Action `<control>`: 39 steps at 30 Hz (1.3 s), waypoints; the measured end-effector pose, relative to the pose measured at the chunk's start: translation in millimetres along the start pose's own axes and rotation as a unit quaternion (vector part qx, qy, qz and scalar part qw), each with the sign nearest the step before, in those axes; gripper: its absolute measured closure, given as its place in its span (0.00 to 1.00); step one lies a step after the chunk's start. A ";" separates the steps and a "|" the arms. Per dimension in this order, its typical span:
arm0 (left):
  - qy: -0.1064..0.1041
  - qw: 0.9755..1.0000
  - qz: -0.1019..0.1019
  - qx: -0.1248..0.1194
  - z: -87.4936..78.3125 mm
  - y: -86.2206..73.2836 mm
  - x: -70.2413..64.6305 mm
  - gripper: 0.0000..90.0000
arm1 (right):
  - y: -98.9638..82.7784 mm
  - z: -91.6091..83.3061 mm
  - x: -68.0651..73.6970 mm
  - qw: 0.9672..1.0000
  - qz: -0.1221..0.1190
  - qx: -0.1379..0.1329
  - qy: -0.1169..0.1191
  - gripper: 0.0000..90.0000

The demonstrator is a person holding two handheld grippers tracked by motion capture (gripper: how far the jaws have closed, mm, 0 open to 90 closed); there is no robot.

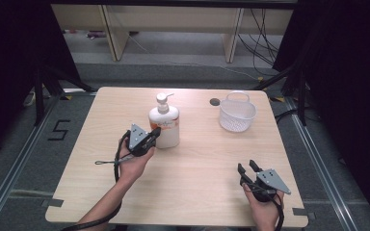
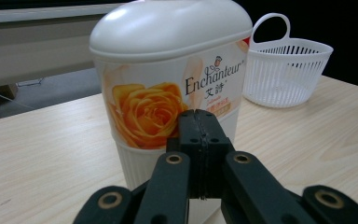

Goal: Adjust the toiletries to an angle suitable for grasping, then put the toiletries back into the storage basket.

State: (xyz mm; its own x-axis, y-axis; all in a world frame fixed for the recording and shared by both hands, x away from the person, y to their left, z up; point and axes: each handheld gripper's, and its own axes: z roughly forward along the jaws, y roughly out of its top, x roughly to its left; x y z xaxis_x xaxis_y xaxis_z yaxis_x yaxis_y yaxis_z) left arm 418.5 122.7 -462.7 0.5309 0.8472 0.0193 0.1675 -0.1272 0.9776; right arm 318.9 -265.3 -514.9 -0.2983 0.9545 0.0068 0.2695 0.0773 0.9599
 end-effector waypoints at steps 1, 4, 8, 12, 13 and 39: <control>0.001 1.000 -0.001 0.000 -1.0 -0.7 1.6 0.99 | -0.3 -0.2 2.2 1.000 0.014 0.003 -0.002 0.56; -0.001 1.000 -0.004 -0.007 -4.1 -6.1 6.8 0.99 | 0.2 -0.1 -0.2 1.000 0.009 0.003 -0.004 0.52; -0.005 1.000 -0.004 -0.016 -17.3 -19.6 13.4 0.90 | -0.4 0.0 -0.2 1.000 0.025 -0.006 -0.006 0.48; 0.020 0.999 -0.017 -0.017 -45.7 -36.3 26.3 0.74 | 0.1 -2.2 -1.9 1.000 0.016 -0.002 0.001 0.46; 0.032 0.999 -0.023 -0.016 -54.6 -42.7 31.4 0.70 | 0.0 -2.6 -1.8 1.000 0.014 -0.001 -0.001 0.45; 0.111 0.992 -0.053 -0.007 -98.4 -84.3 54.0 0.51 | 38.8 -1.6 42.4 0.996 -0.030 -0.051 0.063 0.37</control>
State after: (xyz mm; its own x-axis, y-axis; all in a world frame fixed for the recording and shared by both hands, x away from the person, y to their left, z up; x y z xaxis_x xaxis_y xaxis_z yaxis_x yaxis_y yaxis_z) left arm 351.4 229.9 -523.5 0.3148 0.9483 -0.0404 0.2011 -0.0250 0.9793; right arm 315.3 -222.3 -476.9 -0.4250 0.9049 -0.0220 0.1556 0.0970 0.9830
